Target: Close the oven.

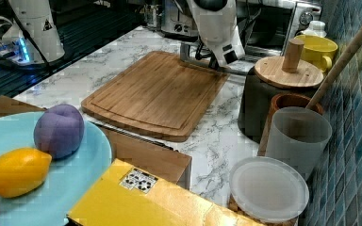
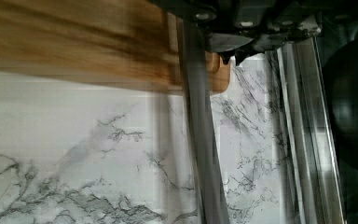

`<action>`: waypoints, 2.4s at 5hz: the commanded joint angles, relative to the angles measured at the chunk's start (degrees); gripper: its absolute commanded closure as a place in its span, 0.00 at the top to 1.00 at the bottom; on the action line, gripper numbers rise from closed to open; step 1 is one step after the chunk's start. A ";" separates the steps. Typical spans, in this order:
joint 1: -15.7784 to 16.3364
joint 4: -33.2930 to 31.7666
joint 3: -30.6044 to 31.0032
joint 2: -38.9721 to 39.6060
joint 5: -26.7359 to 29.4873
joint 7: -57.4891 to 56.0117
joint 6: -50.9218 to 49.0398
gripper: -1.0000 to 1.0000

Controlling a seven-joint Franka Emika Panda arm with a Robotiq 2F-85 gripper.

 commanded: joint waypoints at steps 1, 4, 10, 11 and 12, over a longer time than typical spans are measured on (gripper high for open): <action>12.16 10.68 5.75 -9.60 -9.59 12.09 0.44 0.00; 17.88 8.94 9.24 -15.57 -18.61 19.76 7.70 0.00; 24.65 20.59 13.36 -7.62 -61.74 58.12 3.08 0.00; 24.93 19.98 12.71 -10.19 -62.72 62.64 3.55 0.00; 21.87 10.71 12.43 -19.83 -57.90 61.03 11.33 0.00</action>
